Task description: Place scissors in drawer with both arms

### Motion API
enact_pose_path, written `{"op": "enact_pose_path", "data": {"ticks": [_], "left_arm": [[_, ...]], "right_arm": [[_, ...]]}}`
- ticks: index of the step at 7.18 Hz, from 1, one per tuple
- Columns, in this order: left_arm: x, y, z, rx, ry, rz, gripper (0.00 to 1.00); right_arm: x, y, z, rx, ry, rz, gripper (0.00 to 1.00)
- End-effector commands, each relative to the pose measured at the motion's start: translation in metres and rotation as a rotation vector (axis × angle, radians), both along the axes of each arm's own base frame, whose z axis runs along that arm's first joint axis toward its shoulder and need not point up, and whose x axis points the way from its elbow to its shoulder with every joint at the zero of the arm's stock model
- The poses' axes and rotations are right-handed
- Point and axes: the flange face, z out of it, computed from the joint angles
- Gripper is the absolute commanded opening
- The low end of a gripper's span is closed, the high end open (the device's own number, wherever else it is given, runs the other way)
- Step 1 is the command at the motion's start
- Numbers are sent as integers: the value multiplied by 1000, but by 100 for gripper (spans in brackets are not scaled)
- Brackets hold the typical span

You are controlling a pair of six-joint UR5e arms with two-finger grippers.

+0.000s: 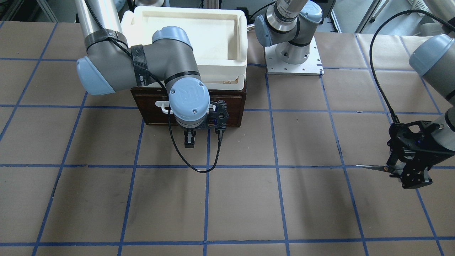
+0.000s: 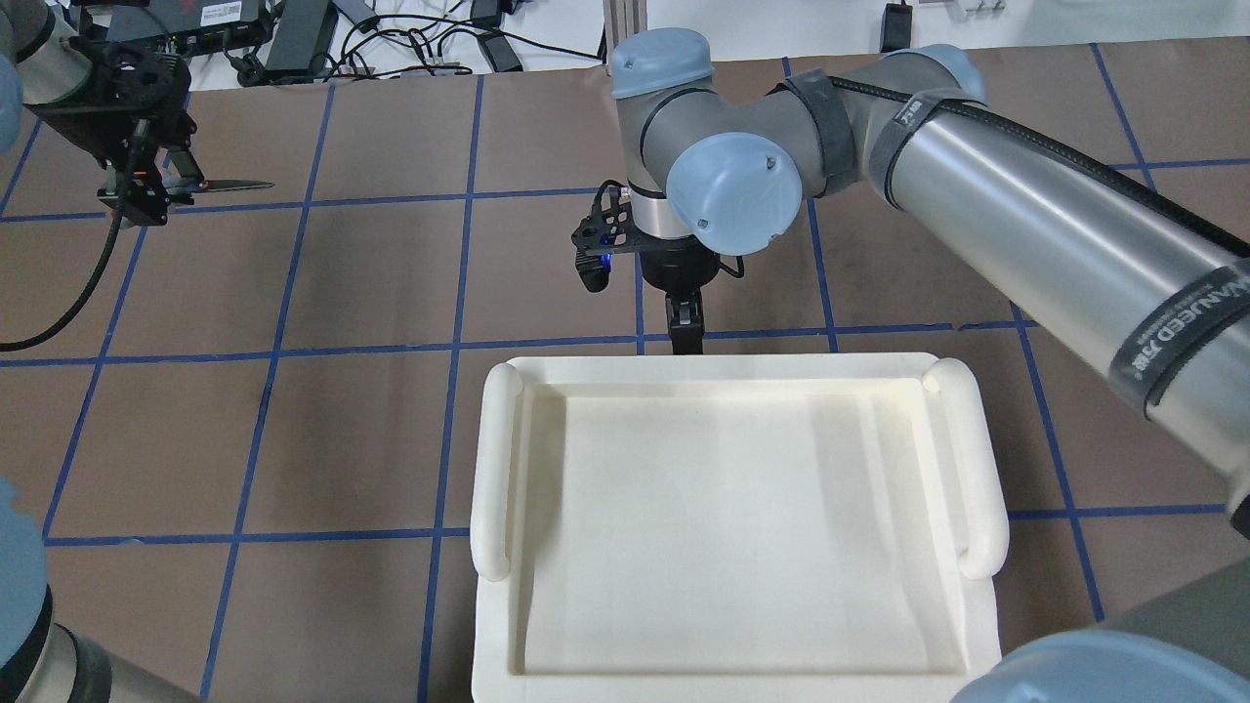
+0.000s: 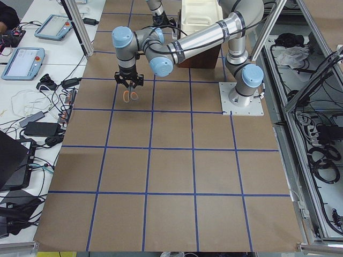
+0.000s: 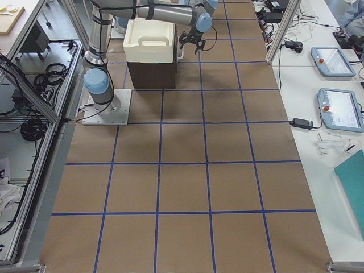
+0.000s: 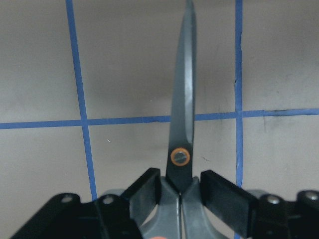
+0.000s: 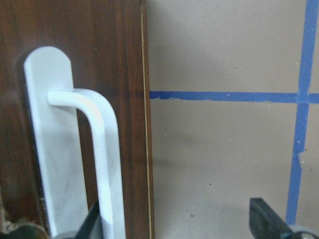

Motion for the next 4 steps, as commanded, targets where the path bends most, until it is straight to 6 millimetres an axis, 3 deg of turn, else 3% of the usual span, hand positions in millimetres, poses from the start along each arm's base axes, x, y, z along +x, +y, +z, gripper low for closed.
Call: {"op": "enact_pose_path", "data": {"ticks": [1, 4], "left_arm": [[1, 0, 0, 2, -1, -3, 0], [0, 0, -2, 4, 2, -3, 0]], "right_arm": [[1, -2, 3, -15, -4, 1, 100], [2, -10, 6, -73, -30, 15, 100]]}}
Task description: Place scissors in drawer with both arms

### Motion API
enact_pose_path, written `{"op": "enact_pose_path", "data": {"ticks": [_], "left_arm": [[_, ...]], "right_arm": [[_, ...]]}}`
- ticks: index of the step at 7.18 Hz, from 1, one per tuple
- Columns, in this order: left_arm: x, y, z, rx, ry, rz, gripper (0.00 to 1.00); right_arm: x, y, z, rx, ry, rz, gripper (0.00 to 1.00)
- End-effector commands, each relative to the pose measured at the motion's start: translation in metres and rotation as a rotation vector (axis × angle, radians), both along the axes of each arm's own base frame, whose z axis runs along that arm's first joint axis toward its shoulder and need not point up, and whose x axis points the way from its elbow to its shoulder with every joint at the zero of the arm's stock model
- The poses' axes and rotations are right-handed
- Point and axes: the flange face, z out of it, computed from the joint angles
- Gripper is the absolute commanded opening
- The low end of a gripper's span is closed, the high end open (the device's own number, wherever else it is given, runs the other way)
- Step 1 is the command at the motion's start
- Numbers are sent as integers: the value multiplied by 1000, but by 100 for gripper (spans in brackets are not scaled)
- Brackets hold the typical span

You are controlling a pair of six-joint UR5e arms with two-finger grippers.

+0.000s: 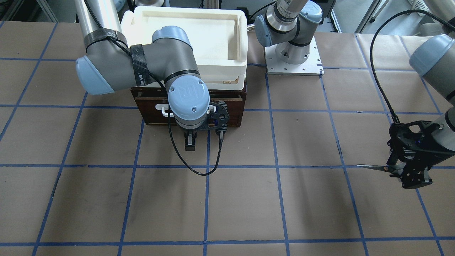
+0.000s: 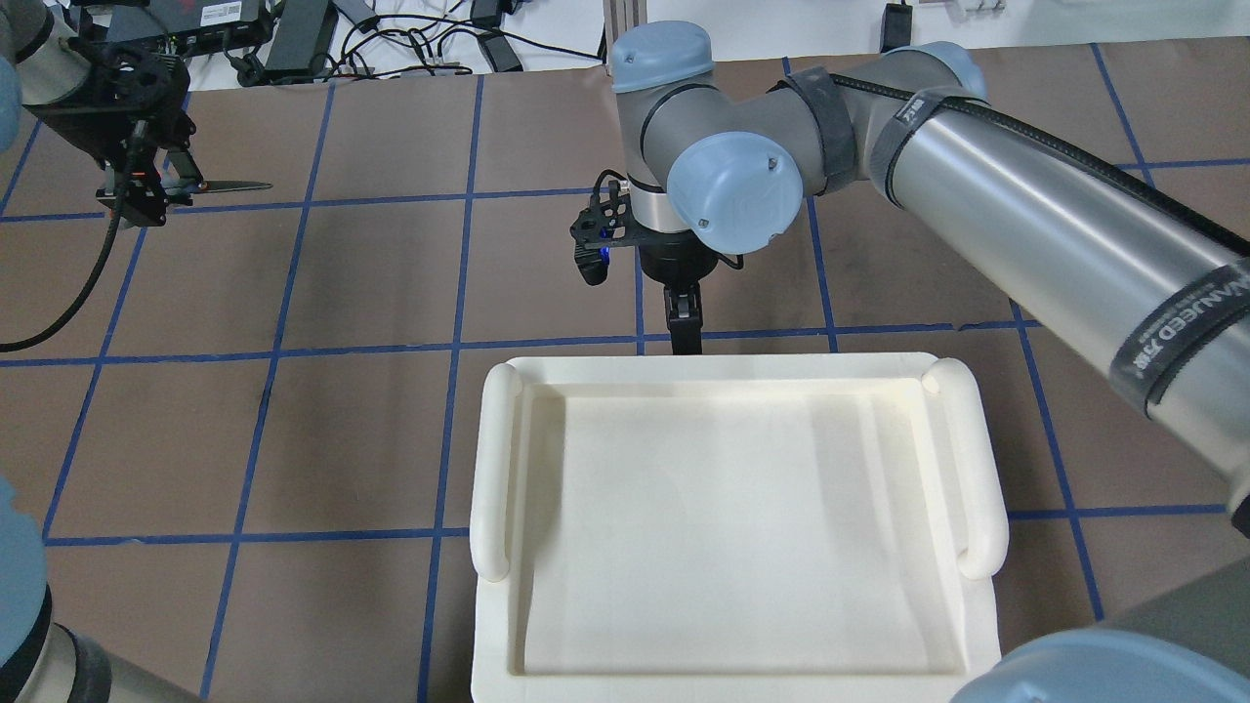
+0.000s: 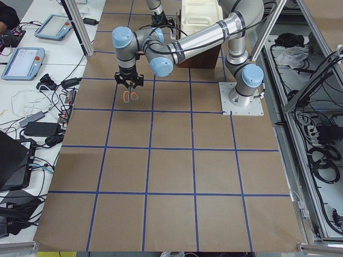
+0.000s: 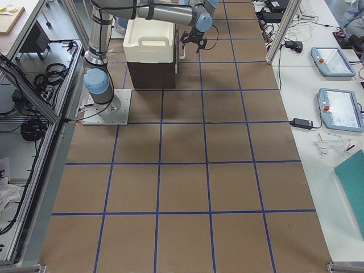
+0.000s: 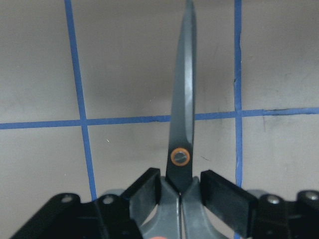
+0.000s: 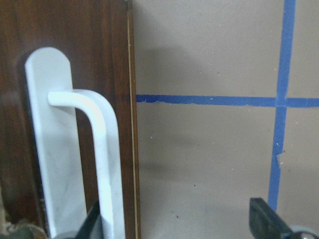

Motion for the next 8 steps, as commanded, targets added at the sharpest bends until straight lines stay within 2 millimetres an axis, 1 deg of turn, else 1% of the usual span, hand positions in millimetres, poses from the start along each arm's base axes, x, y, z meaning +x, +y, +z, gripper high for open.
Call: {"op": "enact_pose_path", "data": {"ticks": [1, 2, 3, 5, 8], "left_arm": [[0, 0, -1, 2, 1, 0, 0], [0, 0, -1, 2, 0, 0, 0], [0, 0, -2, 5, 1, -2, 0], [0, 0, -3, 8, 2, -2, 0], [0, 0, -4, 9, 2, -5, 0]], "right_arm": [[1, -6, 3, -39, -18, 12, 100], [-4, -10, 4, -47, -20, 3, 100], [-6, -18, 7, -65, -28, -4, 100], [-2, -40, -6, -75, -34, 0, 100], [1, -53, 2, -100, -43, -1, 100]]}}
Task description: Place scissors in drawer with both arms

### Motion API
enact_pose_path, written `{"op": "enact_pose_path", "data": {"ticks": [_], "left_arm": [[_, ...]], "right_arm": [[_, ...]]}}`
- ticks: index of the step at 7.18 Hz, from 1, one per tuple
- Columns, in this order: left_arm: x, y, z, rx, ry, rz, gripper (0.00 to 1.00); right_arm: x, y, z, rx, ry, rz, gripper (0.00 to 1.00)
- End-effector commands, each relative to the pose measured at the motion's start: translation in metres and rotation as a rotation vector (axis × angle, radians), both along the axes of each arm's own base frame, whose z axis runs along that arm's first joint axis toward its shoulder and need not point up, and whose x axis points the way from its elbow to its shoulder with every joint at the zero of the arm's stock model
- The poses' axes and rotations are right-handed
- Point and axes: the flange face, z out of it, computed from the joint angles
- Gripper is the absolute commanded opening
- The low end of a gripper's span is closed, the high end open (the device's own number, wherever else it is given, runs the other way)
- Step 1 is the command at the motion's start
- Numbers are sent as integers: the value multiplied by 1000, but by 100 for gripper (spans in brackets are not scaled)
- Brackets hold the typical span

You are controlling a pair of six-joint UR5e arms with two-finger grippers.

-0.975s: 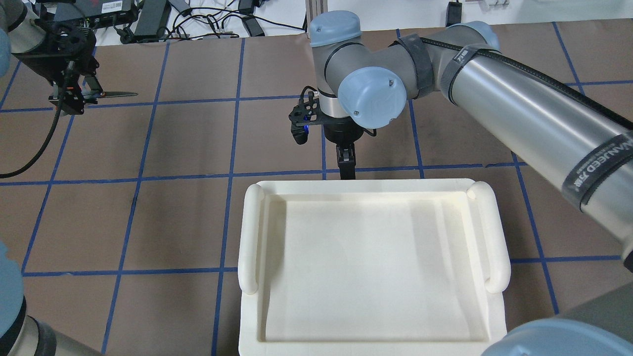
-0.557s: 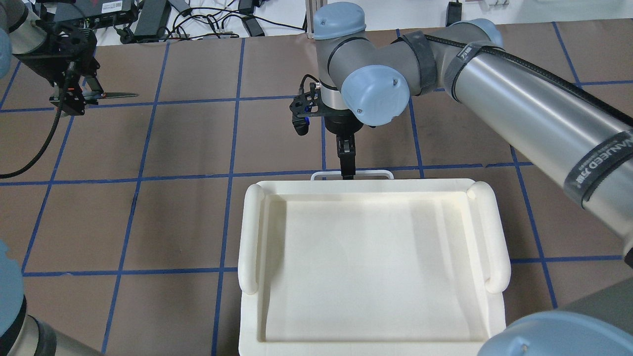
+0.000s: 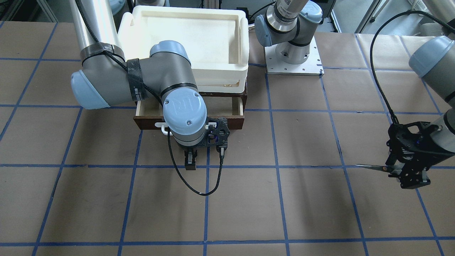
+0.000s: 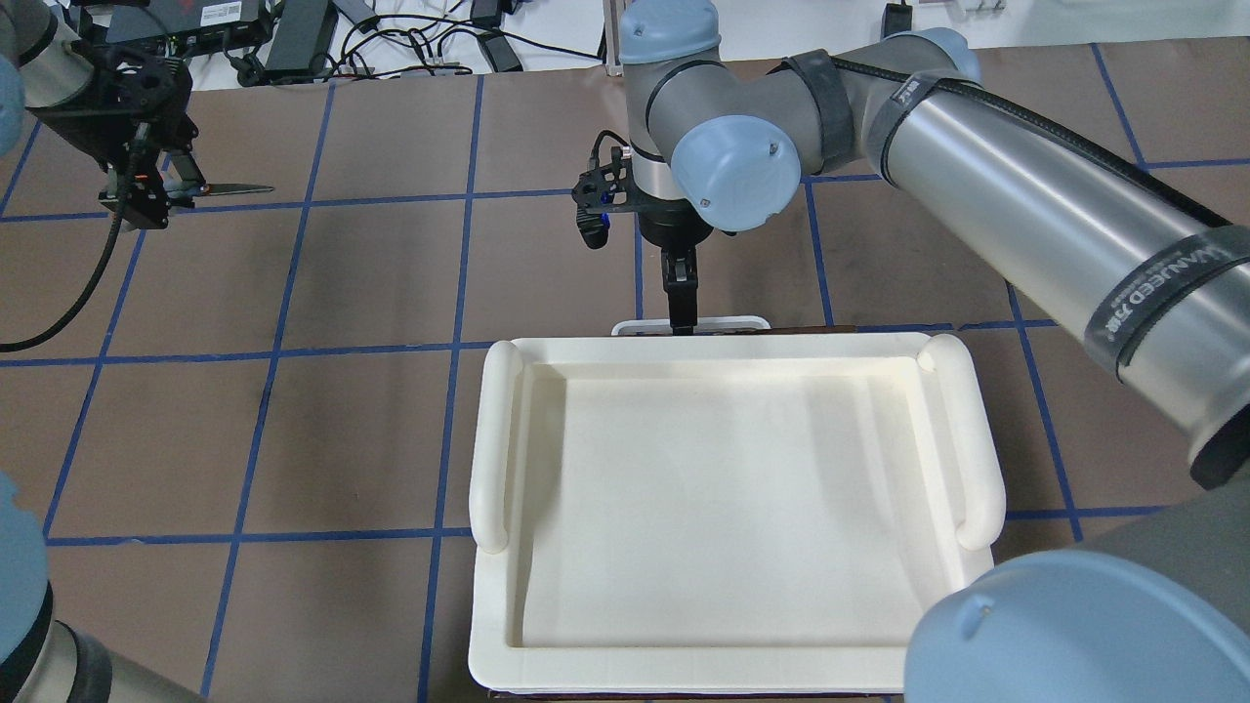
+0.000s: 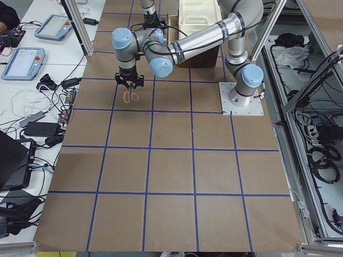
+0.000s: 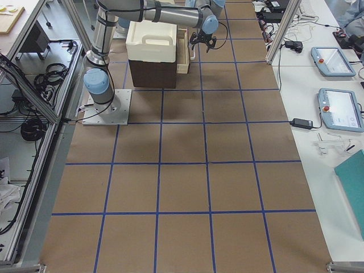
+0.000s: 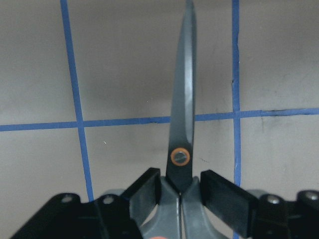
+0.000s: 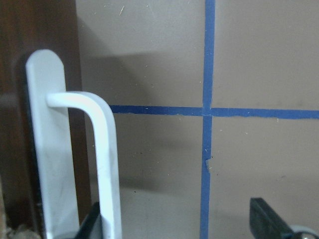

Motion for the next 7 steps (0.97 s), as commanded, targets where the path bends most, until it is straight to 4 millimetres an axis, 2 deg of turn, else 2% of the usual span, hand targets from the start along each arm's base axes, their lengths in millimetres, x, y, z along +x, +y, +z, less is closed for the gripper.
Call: {"op": "enact_pose_path", "data": {"ticks": [1, 7], "left_arm": [[0, 0, -1, 2, 1, -1, 0], [-3, 2, -7, 12, 5, -3, 0]], "right_arm": [[3, -10, 4, -16, -6, -1, 100], [-11, -36, 9, -61, -23, -18, 100]]}}
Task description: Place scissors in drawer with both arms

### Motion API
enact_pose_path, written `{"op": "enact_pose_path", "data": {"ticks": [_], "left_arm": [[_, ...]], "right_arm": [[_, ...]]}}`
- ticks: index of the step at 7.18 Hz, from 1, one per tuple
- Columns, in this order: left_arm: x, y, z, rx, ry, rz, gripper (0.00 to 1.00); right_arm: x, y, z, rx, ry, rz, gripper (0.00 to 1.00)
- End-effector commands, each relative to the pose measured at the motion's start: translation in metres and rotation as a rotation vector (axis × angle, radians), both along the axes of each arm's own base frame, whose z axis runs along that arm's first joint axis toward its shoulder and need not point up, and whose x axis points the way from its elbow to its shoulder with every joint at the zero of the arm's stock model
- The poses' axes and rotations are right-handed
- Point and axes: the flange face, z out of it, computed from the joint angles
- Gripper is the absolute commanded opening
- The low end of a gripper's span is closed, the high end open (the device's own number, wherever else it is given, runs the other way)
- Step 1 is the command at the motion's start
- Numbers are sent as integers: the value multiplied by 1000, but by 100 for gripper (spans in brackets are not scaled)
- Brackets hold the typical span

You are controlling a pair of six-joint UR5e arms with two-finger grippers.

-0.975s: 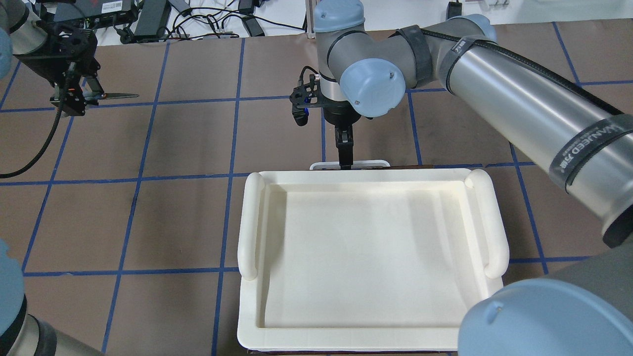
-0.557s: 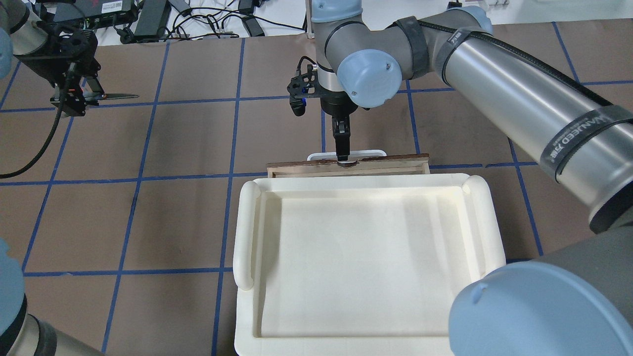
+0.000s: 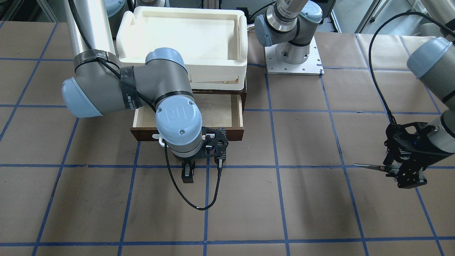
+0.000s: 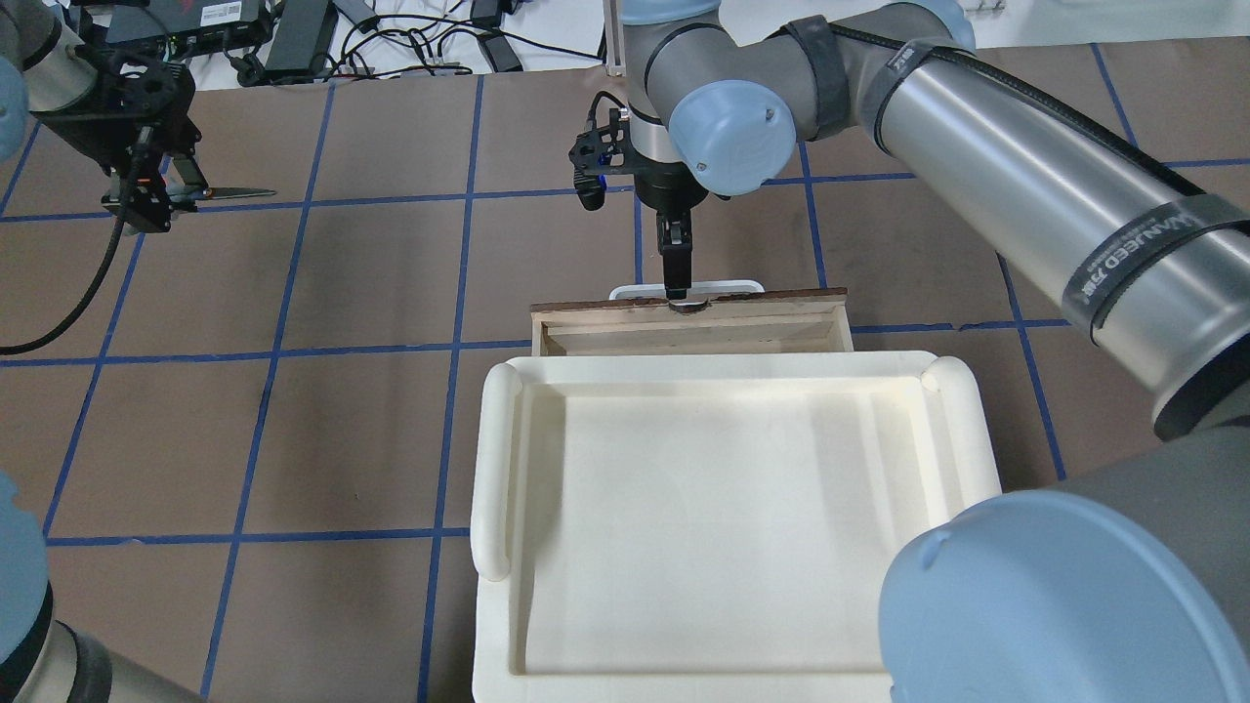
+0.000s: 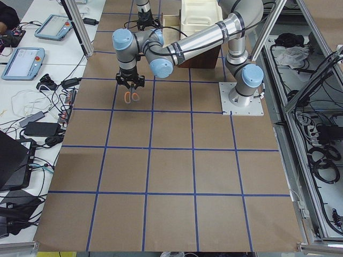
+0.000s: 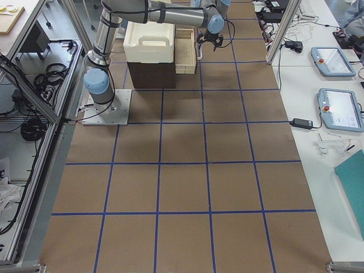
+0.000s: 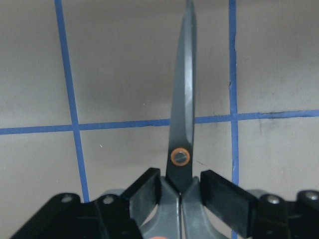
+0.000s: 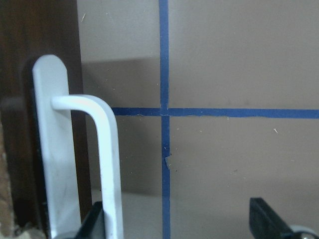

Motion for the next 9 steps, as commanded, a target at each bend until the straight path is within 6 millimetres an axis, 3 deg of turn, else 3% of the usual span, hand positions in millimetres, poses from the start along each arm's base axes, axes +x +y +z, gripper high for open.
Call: {"op": "enact_pose_path", "data": {"ticks": [1, 2, 9], "left_arm": [[-1, 0, -1, 2, -1, 1, 0], [0, -1, -3, 4, 0, 1, 0], [-3, -1, -8, 12, 6, 1, 0]], "right_arm": [[-3, -6, -2, -17, -8, -4, 100], [-2, -11, -11, -24, -10, -4, 100], [0, -22, -7, -45, -22, -6, 100]]}}
